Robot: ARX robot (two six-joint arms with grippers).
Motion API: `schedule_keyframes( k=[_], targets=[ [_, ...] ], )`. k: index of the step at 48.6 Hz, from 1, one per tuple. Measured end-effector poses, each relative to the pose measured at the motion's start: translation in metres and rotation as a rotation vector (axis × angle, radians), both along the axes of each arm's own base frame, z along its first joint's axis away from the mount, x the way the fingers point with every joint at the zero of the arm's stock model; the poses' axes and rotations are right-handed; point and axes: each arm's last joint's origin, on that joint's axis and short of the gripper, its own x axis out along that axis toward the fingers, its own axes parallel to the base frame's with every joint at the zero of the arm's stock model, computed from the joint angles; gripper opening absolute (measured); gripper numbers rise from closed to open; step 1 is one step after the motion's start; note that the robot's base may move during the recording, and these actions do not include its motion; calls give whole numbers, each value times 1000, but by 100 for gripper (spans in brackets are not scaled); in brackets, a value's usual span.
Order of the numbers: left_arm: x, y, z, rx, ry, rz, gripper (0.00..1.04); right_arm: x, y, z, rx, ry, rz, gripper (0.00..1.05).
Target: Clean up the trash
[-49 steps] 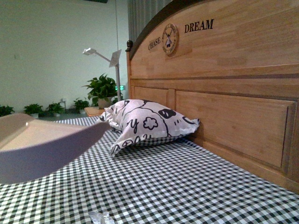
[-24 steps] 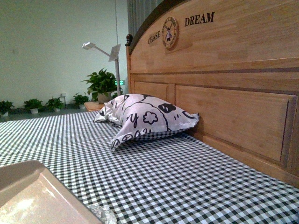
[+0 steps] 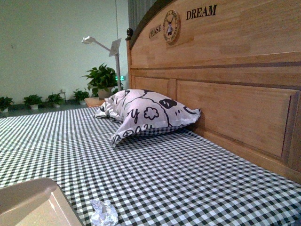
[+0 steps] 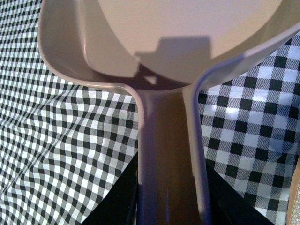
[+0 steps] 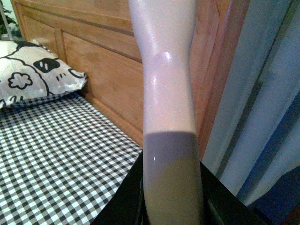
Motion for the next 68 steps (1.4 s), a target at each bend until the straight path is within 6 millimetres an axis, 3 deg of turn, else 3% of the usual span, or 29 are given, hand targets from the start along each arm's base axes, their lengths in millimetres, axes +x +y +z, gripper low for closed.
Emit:
schedule_keyframes(
  k=[14, 68],
  targets=[
    [2, -3, -13, 0, 30, -23, 28, 0, 0, 0, 0, 0, 0, 20],
    [5, -5, -30, -89, 148, -19, 28, 0, 0, 0, 0, 0, 0, 20]
  ],
)
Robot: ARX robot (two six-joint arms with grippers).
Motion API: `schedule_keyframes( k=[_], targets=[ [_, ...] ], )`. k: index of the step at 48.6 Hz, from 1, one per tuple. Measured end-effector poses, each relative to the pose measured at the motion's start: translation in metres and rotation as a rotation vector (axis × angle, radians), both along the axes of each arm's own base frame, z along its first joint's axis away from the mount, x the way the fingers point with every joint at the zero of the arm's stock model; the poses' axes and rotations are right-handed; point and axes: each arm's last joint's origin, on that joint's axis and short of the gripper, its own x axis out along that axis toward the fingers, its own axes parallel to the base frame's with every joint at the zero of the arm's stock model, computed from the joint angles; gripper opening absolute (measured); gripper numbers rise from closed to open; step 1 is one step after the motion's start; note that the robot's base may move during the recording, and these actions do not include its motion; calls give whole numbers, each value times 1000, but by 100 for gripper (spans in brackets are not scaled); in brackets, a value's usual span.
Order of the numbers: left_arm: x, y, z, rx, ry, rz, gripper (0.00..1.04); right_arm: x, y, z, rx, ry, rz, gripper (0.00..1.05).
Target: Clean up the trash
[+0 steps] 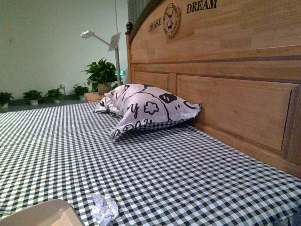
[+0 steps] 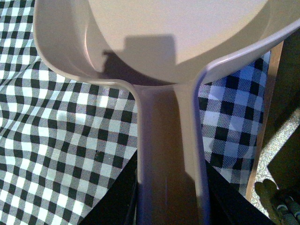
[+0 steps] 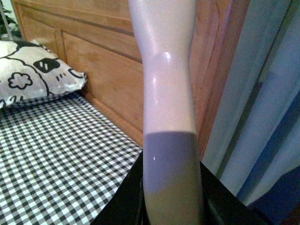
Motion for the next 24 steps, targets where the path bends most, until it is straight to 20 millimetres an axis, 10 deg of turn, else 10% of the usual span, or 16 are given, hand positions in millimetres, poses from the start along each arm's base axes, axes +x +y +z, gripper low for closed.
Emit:
schedule_keyframes(
  k=[17, 24],
  targets=[
    [0, 0, 0, -1, 0, 0, 28, 2, 0, 0, 10, 44, 45, 20],
    [0, 0, 0, -2, 0, 0, 28, 36, 16, -1, 58, 299, 279, 20]
  ],
)
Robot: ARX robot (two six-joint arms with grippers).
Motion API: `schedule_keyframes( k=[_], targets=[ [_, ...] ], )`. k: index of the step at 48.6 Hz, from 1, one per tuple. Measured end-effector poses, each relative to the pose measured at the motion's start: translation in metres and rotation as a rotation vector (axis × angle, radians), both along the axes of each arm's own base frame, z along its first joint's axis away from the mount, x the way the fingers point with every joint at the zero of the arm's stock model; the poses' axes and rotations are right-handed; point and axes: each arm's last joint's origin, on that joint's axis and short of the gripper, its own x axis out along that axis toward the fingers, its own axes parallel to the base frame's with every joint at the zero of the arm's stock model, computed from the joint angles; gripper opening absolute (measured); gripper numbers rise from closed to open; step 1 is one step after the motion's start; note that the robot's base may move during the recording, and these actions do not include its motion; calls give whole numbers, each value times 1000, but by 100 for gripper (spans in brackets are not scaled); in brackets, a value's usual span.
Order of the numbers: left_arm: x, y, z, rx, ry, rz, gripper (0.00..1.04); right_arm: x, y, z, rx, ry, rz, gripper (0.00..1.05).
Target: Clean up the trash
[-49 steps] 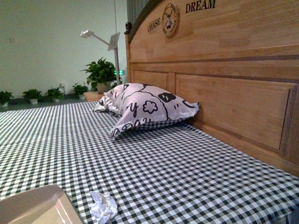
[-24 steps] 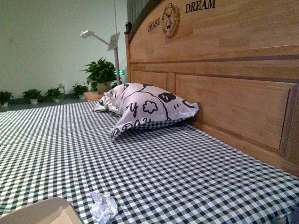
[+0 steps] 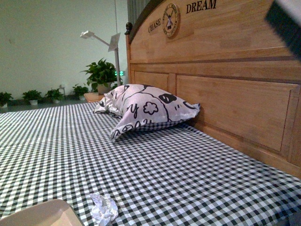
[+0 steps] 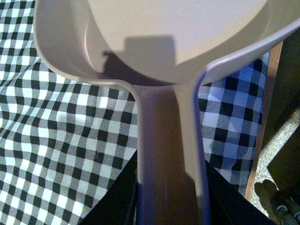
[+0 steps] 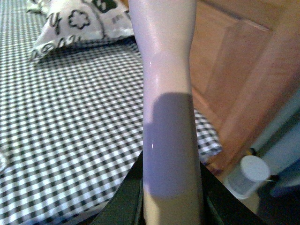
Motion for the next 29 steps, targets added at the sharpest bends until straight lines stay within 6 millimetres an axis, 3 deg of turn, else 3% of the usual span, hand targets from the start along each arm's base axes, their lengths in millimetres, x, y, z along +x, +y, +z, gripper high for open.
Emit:
schedule_keyframes(
  k=[6, 16, 22, 29],
  targets=[
    [0, 0, 0, -1, 0, -1, 28, 31, 15, -5, -2, 80, 65, 20],
    [0, 0, 0, -1, 0, 0, 28, 79, 53, -36, -52, 235, 180, 20],
    [0, 0, 0, -1, 0, 0, 28, 99, 78, -55, -111, 261, 239, 20],
    [0, 0, 0, -1, 0, 0, 28, 118, 94, -83, -157, 300, 252, 20]
  ],
)
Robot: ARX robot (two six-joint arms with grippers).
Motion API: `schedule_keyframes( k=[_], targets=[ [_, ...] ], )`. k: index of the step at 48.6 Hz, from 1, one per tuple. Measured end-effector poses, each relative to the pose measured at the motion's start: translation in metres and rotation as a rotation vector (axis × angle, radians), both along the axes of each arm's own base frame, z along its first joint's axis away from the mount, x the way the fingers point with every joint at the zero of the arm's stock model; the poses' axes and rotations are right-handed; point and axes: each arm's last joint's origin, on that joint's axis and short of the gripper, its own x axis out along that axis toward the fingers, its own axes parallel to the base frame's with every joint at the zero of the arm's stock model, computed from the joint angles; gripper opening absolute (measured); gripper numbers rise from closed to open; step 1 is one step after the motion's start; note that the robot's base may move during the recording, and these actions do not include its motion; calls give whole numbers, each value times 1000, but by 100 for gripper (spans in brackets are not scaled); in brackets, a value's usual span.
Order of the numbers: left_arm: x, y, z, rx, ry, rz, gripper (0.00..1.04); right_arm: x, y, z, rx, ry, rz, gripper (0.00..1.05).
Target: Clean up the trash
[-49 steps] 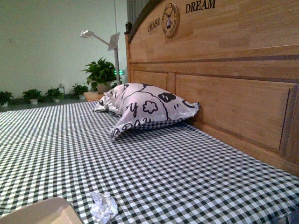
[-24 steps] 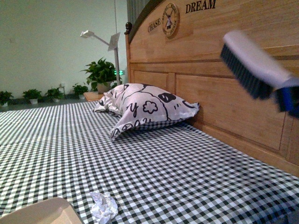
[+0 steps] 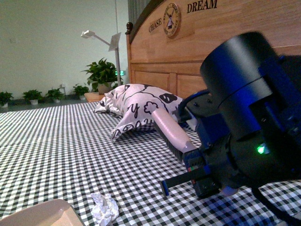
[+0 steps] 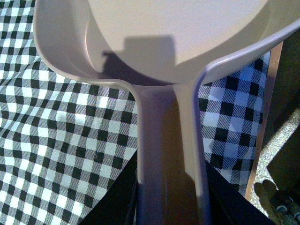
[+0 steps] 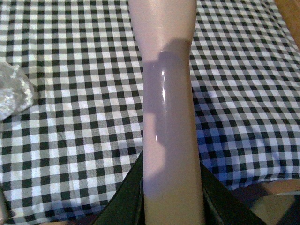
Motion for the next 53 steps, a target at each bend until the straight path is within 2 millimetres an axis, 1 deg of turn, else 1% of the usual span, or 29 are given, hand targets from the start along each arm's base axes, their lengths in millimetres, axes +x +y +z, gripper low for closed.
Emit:
schedule_keyframes(
  k=[4, 9, 18, 41, 53],
  targets=[
    [0, 0, 0, 0, 0, 0, 28, 6, 5, -11, -12, 16, 5, 20],
    [0, 0, 0, 0, 0, 0, 28, 10, 10, -20, -23, 23, 8, 20],
    [0, 0, 0, 0, 0, 0, 28, 21, 25, -38, -39, 40, 24, 20],
    [0, 0, 0, 0, 0, 0, 28, 35, 46, -58, -112, 85, 29, 20],
    [0, 0, 0, 0, 0, 1, 28, 33, 56, -72, -138, 116, 52, 20]
  ],
)
